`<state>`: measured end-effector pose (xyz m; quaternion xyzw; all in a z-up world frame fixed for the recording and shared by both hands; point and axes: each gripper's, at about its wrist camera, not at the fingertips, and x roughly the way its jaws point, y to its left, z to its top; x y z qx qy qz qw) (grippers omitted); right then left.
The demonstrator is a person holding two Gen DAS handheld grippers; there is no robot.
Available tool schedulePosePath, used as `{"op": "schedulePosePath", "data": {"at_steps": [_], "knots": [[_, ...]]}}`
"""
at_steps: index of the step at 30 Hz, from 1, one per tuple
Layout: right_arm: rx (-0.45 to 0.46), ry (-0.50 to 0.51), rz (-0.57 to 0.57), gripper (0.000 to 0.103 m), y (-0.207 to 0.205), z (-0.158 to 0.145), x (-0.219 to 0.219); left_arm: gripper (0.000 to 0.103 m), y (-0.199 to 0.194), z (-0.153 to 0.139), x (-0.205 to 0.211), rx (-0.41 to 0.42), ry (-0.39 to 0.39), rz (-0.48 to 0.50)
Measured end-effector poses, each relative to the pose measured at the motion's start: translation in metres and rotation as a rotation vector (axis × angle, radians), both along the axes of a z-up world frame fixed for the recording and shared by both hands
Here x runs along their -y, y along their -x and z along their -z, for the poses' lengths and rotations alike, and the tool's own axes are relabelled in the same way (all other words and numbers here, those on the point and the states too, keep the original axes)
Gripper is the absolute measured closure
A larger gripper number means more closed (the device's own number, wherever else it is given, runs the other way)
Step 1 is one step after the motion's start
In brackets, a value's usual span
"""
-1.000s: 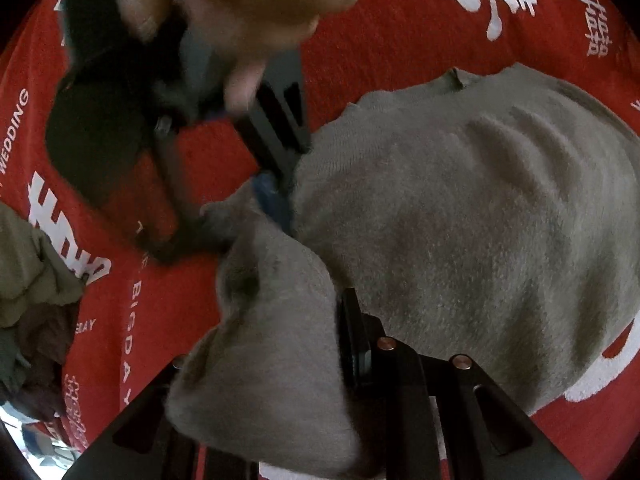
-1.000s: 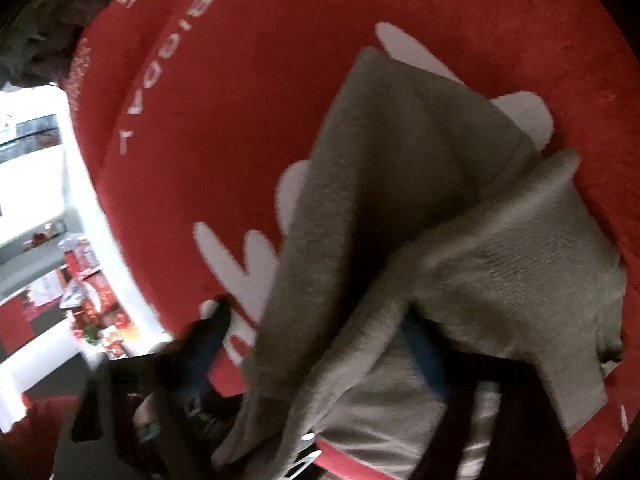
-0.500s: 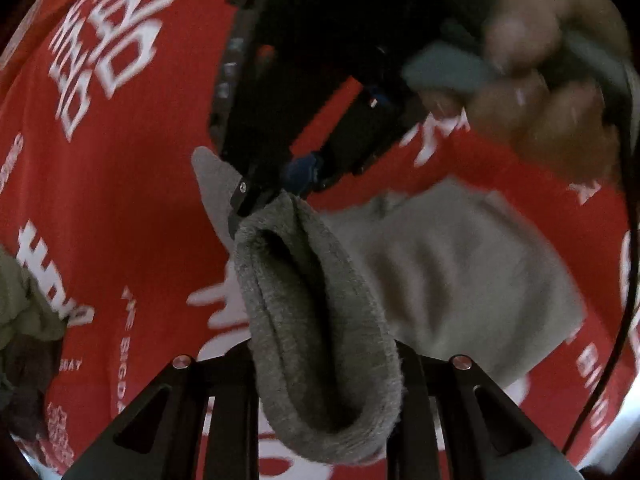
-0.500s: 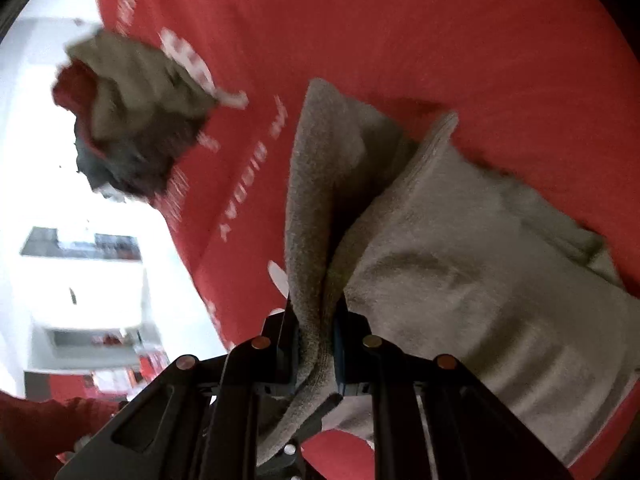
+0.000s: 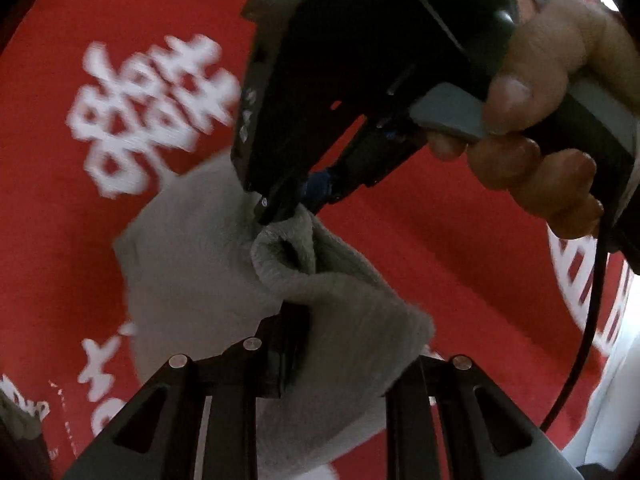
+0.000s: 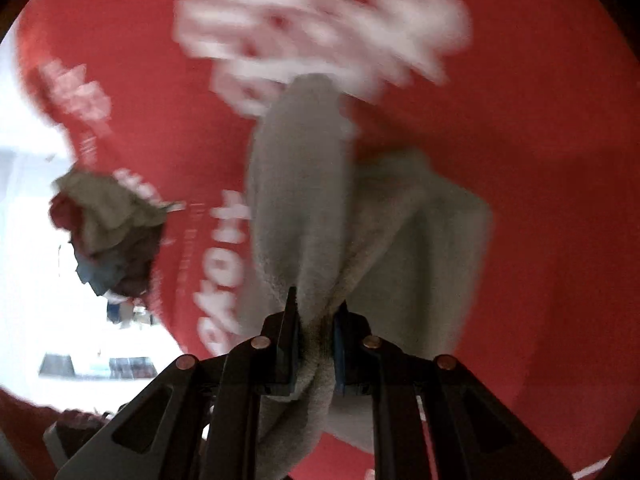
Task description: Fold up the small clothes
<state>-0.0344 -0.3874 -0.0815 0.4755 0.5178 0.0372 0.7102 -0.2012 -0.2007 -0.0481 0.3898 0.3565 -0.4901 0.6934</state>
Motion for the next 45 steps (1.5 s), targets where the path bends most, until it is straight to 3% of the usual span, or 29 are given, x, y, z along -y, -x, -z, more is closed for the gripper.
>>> {"op": "schedulePosePath", "data": {"at_steps": [3, 6, 8, 9, 10, 11, 12, 13, 17, 21, 23, 26, 27, 28, 29, 30, 32, 35, 37, 39, 42, 44, 45], "knots": [[-0.034, -0.049, 0.049, 0.088, 0.016, 0.038, -0.002, 0.082, 0.006, 0.019, 0.0, 0.012, -0.039, 0.002], [0.004, -0.062, 0.074, 0.087, 0.019, 0.041, -0.002, 0.081, 0.004, 0.015, -0.005, 0.003, -0.026, -0.008], [-0.002, -0.05, 0.067, 0.083, 0.017, 0.04, -0.005, 0.062, 0.004, 0.007, -0.006, -0.023, -0.035, -0.017], [-0.017, -0.032, 0.067, 0.083, 0.017, 0.035, -0.004, 0.032, 0.003, -0.001, -0.012, -0.04, -0.03, -0.025], [-0.031, -0.019, 0.069, 0.075, 0.018, 0.031, -0.003, 0.018, -0.001, -0.008, -0.017, -0.043, -0.014, -0.033], [-0.05, -0.002, 0.074, 0.069, 0.018, 0.026, -0.005, 0.018, -0.003, -0.02, -0.019, -0.047, 0.012, -0.037], [-0.068, 0.021, 0.084, 0.051, 0.022, 0.019, -0.005, 0.018, -0.006, -0.034, -0.03, -0.073, 0.029, -0.035], [-0.073, 0.037, 0.1, 0.042, 0.027, 0.012, -0.007, 0.018, -0.008, -0.04, -0.036, -0.088, 0.029, -0.041], [-0.063, 0.007, 0.207, 0.042, 0.075, -0.007, -0.013, 0.018, -0.052, -0.05, -0.076, -0.146, 0.016, -0.18], [-0.054, -0.081, 0.357, 0.042, 0.137, -0.014, -0.038, 0.018, -0.105, -0.033, -0.098, -0.206, -0.037, -0.379], [-0.044, -0.162, 0.4, 0.042, 0.155, -0.008, -0.062, 0.018, -0.119, -0.018, -0.107, -0.243, -0.059, -0.418], [-0.085, -0.218, 0.41, 0.042, 0.149, 0.011, -0.093, 0.018, -0.125, 0.0, -0.102, -0.255, -0.089, -0.421], [-0.094, -0.217, 0.417, 0.047, 0.143, 0.013, -0.096, 0.018, -0.124, 0.004, -0.101, -0.244, -0.103, -0.415], [-0.086, -0.22, 0.436, 0.072, 0.135, 0.016, -0.096, 0.018, -0.121, 0.005, -0.101, -0.235, -0.112, -0.41], [-0.072, -0.218, 0.45, 0.089, 0.128, 0.015, -0.094, 0.018, -0.12, 0.008, -0.101, -0.227, -0.12, -0.405], [-0.052, -0.201, 0.457, 0.095, 0.122, 0.011, -0.092, 0.018, -0.119, 0.014, -0.103, -0.224, -0.133, -0.401], [-0.034, -0.155, 0.433, 0.095, 0.115, 0.005, -0.095, 0.017, -0.117, 0.025, -0.11, -0.233, -0.152, -0.399], [-0.177, -0.073, 0.351, 0.095, 0.12, 0.024, -0.109, 0.009, -0.116, 0.031, -0.117, -0.24, -0.152, -0.412], [-0.205, -0.1, 0.347, 0.091, 0.132, 0.031, -0.114, 0.009, -0.116, 0.029, -0.119, -0.241, -0.146, -0.419], [-0.242, -0.044, 0.337, 0.087, 0.141, 0.022, -0.111, 0.009, -0.115, 0.03, -0.12, -0.251, -0.139, -0.426], [-0.183, -0.005, 0.382, 0.075, 0.15, -0.002, -0.094, 0.001, -0.117, 0.032, -0.121, -0.267, -0.149, -0.452], [-0.13, 0.022, 0.403, 0.07, 0.141, -0.015, -0.077, 0.001, -0.12, 0.034, -0.122, -0.285, -0.153, -0.467], [-0.11, 0.03, 0.404, 0.063, 0.133, -0.018, -0.07, 0.001, -0.12, 0.034, -0.122, -0.296, -0.158, -0.48]]}}
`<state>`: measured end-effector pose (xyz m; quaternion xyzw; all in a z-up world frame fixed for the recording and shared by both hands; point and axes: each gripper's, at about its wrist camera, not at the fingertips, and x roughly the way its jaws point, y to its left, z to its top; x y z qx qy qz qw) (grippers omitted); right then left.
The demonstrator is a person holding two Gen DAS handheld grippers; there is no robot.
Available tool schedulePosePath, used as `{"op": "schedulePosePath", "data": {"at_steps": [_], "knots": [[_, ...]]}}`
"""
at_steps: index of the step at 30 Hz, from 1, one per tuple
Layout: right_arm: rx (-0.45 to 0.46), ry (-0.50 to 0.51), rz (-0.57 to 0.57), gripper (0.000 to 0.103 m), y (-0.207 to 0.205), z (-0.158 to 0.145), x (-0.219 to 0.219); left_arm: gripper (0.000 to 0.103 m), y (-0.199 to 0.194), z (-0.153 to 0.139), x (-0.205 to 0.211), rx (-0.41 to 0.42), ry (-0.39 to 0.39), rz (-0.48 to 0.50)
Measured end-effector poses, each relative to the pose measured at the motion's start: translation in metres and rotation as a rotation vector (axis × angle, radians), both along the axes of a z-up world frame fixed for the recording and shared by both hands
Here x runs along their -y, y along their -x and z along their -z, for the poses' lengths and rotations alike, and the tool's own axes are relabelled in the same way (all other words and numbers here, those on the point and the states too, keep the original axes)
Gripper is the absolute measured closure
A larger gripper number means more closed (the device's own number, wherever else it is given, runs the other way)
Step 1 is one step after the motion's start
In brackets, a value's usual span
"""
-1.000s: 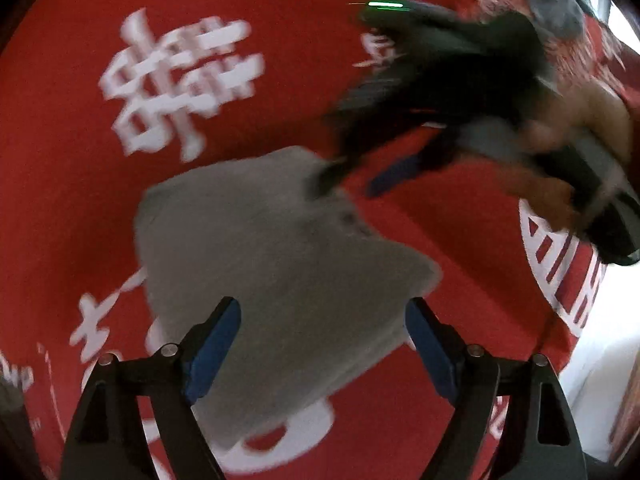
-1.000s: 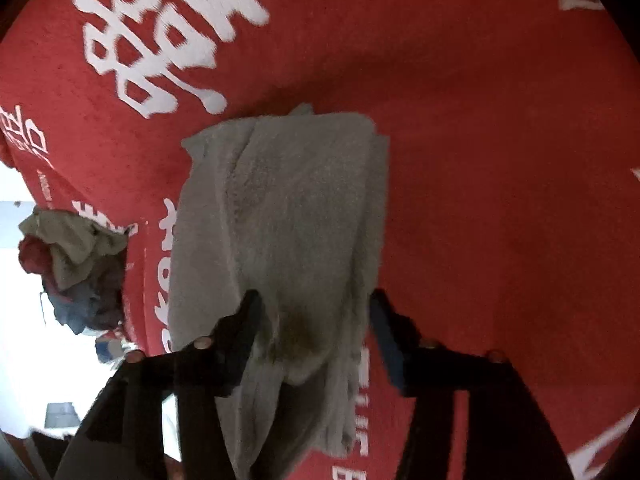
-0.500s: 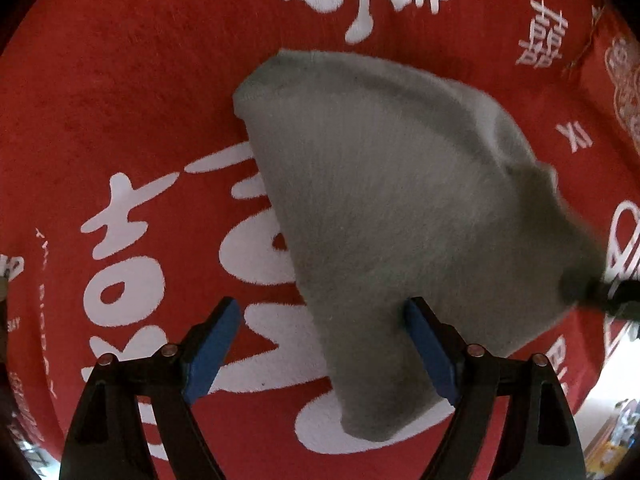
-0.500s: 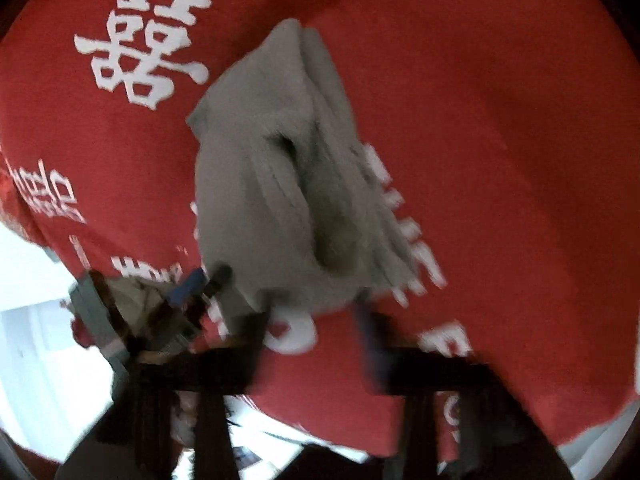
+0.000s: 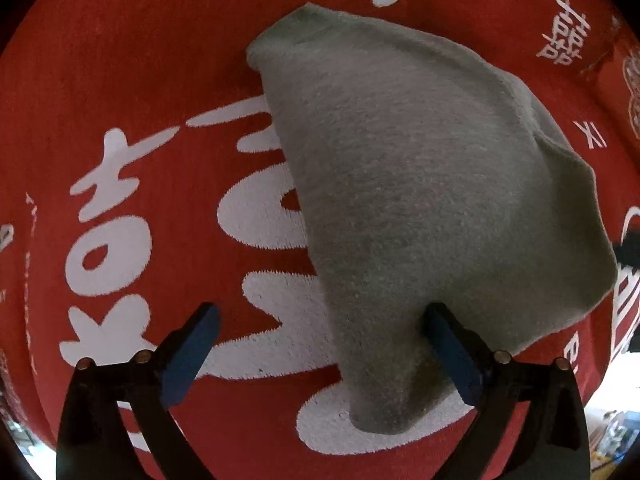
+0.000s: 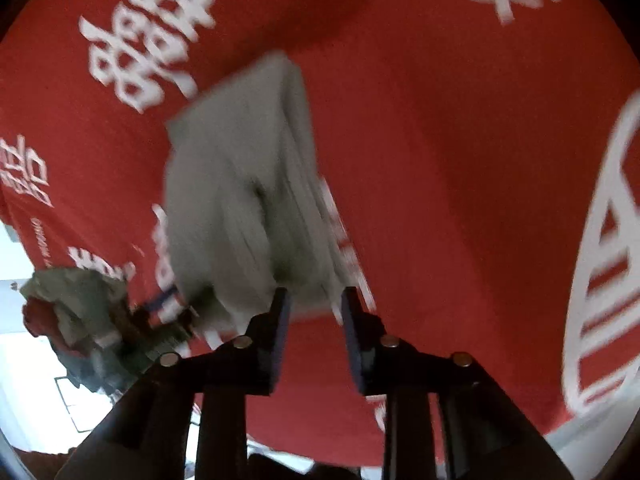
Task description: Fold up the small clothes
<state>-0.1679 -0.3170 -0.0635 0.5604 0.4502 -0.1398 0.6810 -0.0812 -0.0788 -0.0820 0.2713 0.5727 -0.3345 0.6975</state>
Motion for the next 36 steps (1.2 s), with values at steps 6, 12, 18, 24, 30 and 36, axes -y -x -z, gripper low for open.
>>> {"op": "schedulePosePath", "data": {"at_steps": [6, 12, 18, 24, 30, 36], "knots": [[0.009, 0.0, -0.079, 0.057, -0.06, 0.007, 0.018, 0.001, -0.001, -0.031, -0.006, 0.028, 0.045, -0.038], [0.016, 0.01, -0.085, 0.091, -0.067, 0.024, 0.024, 0.001, -0.006, -0.034, -0.002, -0.001, 0.066, -0.091], [0.052, -0.057, -0.022, 0.091, -0.039, 0.05, 0.025, 0.001, -0.005, -0.007, 0.014, -0.053, 0.014, -0.114], [0.02, -0.079, 0.004, 0.074, -0.023, 0.054, 0.022, 0.001, -0.001, -0.002, 0.014, -0.095, 0.001, -0.084], [-0.018, -0.048, -0.006, 0.065, -0.02, 0.04, 0.02, 0.001, -0.005, 0.0, 0.013, -0.109, -0.006, -0.089], [-0.086, 0.014, -0.045, 0.05, -0.016, 0.025, 0.023, 0.001, -0.011, -0.001, 0.018, -0.104, -0.011, -0.088]]}}
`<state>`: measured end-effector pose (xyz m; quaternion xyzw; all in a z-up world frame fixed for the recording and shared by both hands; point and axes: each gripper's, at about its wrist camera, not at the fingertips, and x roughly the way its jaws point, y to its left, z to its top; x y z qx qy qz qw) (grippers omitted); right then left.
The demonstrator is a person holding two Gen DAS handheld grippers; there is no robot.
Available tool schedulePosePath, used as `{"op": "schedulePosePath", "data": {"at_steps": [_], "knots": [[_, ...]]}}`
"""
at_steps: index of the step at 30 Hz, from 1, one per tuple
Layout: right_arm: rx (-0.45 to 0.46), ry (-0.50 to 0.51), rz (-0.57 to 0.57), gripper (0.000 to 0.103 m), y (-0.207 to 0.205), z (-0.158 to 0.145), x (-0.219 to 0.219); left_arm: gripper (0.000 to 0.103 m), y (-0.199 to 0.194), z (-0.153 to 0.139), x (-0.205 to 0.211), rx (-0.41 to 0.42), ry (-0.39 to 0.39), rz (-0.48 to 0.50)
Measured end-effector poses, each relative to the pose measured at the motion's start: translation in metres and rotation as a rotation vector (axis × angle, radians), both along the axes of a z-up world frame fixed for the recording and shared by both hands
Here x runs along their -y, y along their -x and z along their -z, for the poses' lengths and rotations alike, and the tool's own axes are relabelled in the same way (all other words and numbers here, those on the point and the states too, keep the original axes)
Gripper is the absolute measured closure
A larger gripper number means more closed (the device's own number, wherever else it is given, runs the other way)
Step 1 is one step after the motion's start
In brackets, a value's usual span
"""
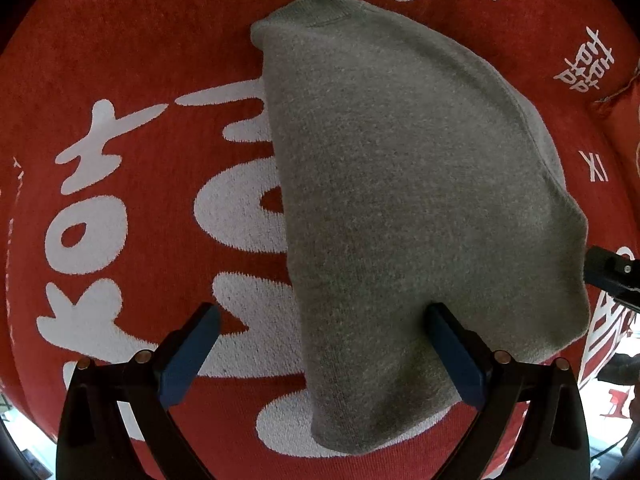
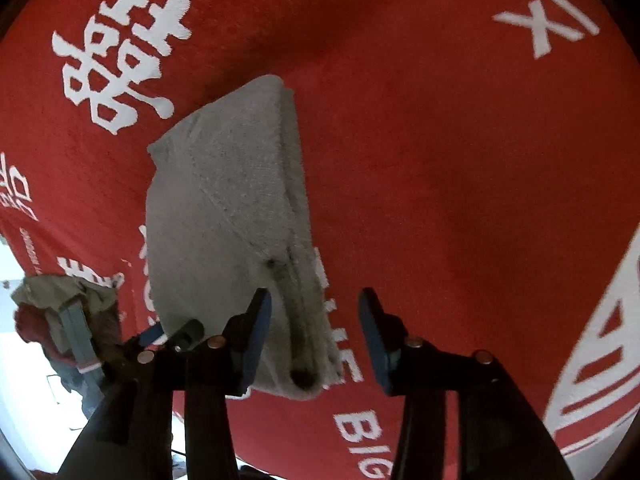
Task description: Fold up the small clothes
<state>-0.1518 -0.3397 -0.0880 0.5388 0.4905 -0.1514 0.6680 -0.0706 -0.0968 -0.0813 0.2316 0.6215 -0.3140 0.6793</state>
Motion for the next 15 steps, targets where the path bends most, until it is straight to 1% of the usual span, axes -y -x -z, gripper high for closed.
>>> {"op": "schedulePosePath", "data": {"at_steps": [1, 4, 7, 10, 13, 15], "knots": [[-0.004, 0.009, -0.004, 0.048, 0.001, -0.002, 0.001, 0.001, 0.001, 0.001, -0.001, 0.0, -0.001, 0.001], [-0.003, 0.02, 0.004, 0.048, 0.004, -0.006, 0.006, 0.001, 0.003, -0.001, 0.0, -0.003, -0.003, 0.001], [0.022, 0.02, 0.025, 0.048, 0.004, -0.007, 0.016, 0.001, 0.001, -0.001, 0.002, -0.006, -0.009, 0.001], [0.064, -0.008, 0.038, 0.048, -0.012, 0.001, 0.036, 0.001, -0.001, -0.005, 0.007, 0.0, -0.009, 0.003], [0.096, -0.029, 0.045, 0.048, -0.033, 0.012, 0.055, 0.001, -0.006, -0.018, 0.01, 0.012, 0.033, -0.009], [0.133, -0.07, 0.062, 0.048, -0.048, 0.023, 0.066, 0.001, -0.013, -0.025, 0.013, 0.004, 0.057, -0.023]]}}
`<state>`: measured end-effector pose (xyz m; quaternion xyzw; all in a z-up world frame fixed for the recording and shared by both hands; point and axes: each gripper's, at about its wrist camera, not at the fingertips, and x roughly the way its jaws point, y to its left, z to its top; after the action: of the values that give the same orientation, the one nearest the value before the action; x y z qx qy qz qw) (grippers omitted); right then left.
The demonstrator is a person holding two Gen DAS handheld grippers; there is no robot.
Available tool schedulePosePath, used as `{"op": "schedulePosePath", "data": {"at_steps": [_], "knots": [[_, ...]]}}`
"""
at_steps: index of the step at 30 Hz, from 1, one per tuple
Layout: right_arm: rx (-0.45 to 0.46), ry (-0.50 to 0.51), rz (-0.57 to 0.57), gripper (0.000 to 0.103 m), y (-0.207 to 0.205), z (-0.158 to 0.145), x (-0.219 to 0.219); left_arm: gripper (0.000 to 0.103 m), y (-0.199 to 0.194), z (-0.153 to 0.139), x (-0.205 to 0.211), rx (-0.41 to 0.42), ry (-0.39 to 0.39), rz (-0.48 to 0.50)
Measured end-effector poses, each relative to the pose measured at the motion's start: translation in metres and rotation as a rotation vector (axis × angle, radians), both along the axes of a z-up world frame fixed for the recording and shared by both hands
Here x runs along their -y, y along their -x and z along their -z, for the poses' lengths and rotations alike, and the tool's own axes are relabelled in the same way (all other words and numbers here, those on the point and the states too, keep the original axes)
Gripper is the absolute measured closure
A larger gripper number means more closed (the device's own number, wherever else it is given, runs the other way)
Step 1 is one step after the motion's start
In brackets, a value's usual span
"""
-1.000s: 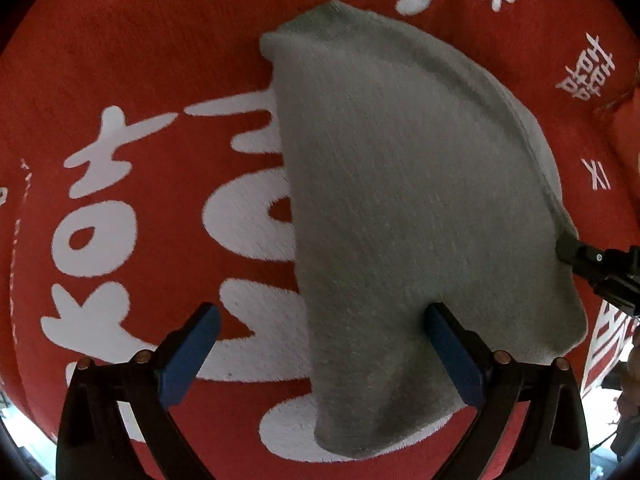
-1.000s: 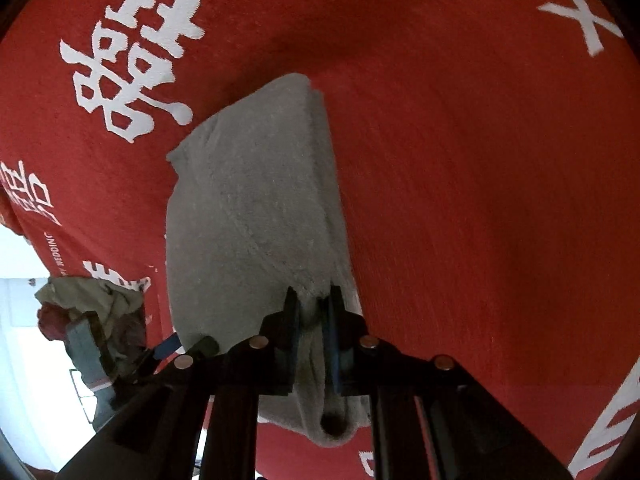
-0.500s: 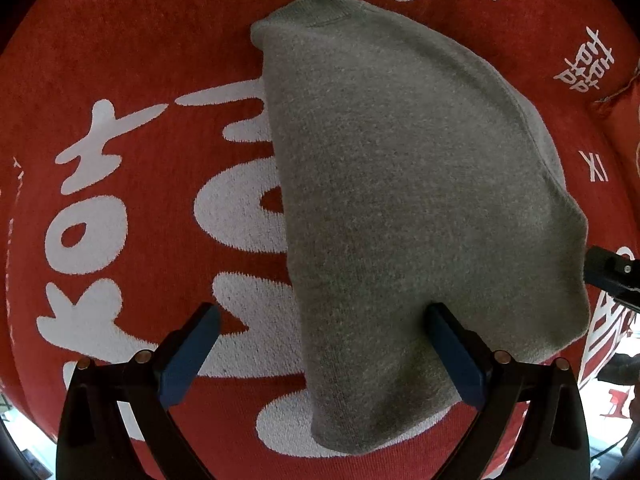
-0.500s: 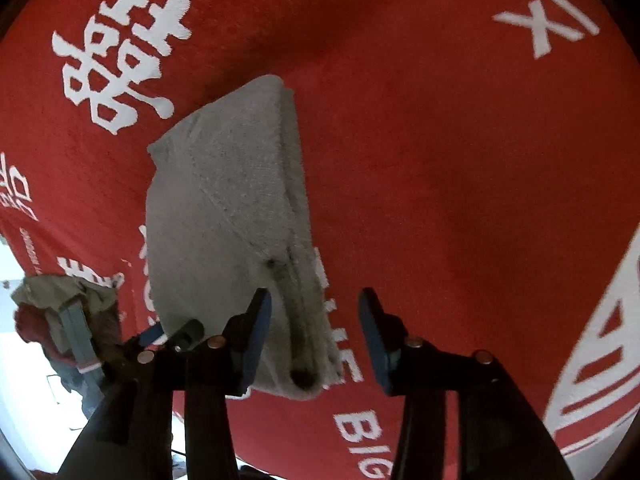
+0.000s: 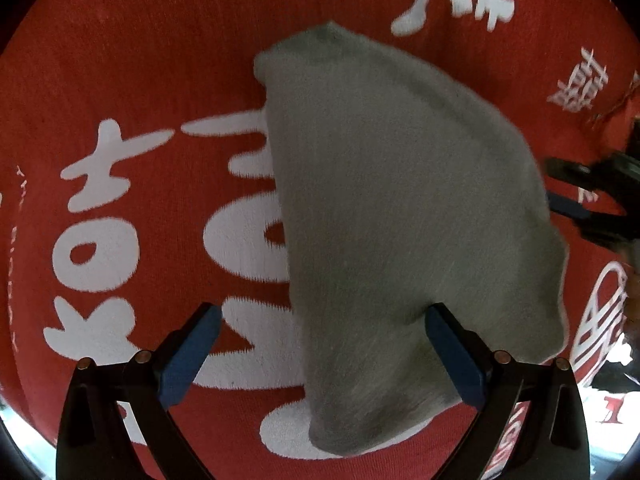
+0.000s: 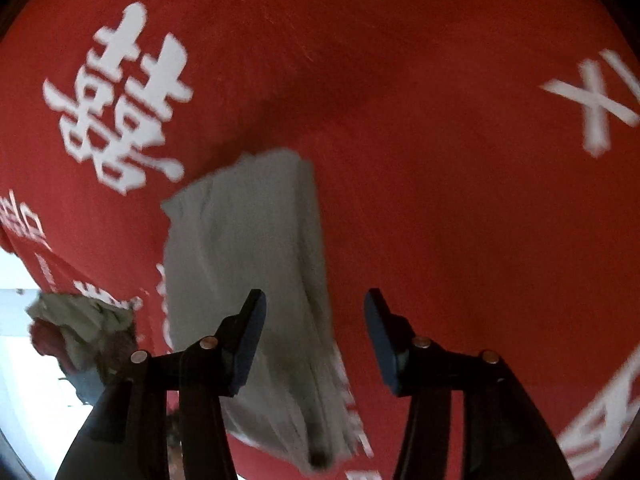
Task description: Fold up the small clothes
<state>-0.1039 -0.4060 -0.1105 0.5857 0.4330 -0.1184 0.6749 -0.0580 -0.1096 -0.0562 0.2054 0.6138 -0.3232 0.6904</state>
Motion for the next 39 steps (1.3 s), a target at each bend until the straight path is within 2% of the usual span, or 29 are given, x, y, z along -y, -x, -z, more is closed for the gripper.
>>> {"op": "schedulePosePath", "data": {"at_steps": [3, 5, 6, 8, 10, 15, 19, 21, 23, 24, 25, 29, 31, 32, 39], "knots": [[0.041, -0.061, 0.01, 0.049, -0.021, 0.014, 0.013, 0.001, -0.01, -0.006, 0.007, -0.017, 0.025, -0.023], [0.059, -0.08, -0.003, 0.088, -0.03, 0.015, 0.017, 0.001, -0.014, -0.01, 0.013, -0.005, 0.031, -0.03], [0.076, -0.064, -0.027, 0.095, -0.035, 0.01, 0.017, 0.001, -0.016, -0.012, 0.017, 0.003, 0.036, -0.033], [0.131, 0.001, -0.103, 0.095, -0.044, -0.008, 0.016, 0.001, -0.017, -0.009, 0.023, 0.011, 0.032, -0.037], [0.141, 0.022, -0.136, 0.095, -0.05, -0.011, 0.017, 0.001, -0.014, 0.002, 0.026, 0.011, 0.008, -0.04], [0.043, 0.044, -0.223, 0.095, -0.067, 0.02, 0.012, 0.001, -0.014, 0.014, 0.026, -0.007, -0.002, -0.082], [0.061, -0.028, -0.146, 0.094, -0.057, 0.031, 0.015, 0.001, -0.01, 0.013, 0.029, 0.025, -0.032, -0.051], [0.079, -0.011, -0.145, 0.094, -0.052, 0.025, 0.014, 0.001, -0.006, 0.013, 0.029, 0.039, -0.048, -0.026], [0.041, -0.009, -0.16, 0.093, -0.048, 0.03, 0.015, 0.001, -0.002, 0.016, 0.029, 0.025, -0.076, -0.02], [0.009, -0.006, -0.152, 0.088, -0.046, 0.032, 0.017, 0.001, -0.001, 0.017, 0.029, 0.021, -0.091, -0.019], [0.001, -0.01, -0.138, 0.076, -0.044, 0.032, 0.019, 0.001, 0.0, 0.017, 0.03, 0.021, -0.109, -0.014], [-0.002, -0.037, -0.123, 0.074, -0.025, 0.022, 0.016, 0.001, 0.007, 0.017, 0.031, 0.029, -0.15, 0.0], [-0.023, -0.047, -0.129, 0.053, -0.012, 0.016, 0.008, 0.001, 0.011, 0.019, 0.033, 0.025, -0.165, -0.007], [-0.028, -0.049, -0.131, 0.05, -0.007, 0.015, 0.005, 0.001, 0.012, 0.018, 0.04, 0.025, -0.169, -0.01], [-0.053, -0.122, -0.096, 0.046, 0.029, 0.008, -0.031, 0.001, 0.018, 0.005, 0.044, 0.03, -0.175, -0.019]]}}
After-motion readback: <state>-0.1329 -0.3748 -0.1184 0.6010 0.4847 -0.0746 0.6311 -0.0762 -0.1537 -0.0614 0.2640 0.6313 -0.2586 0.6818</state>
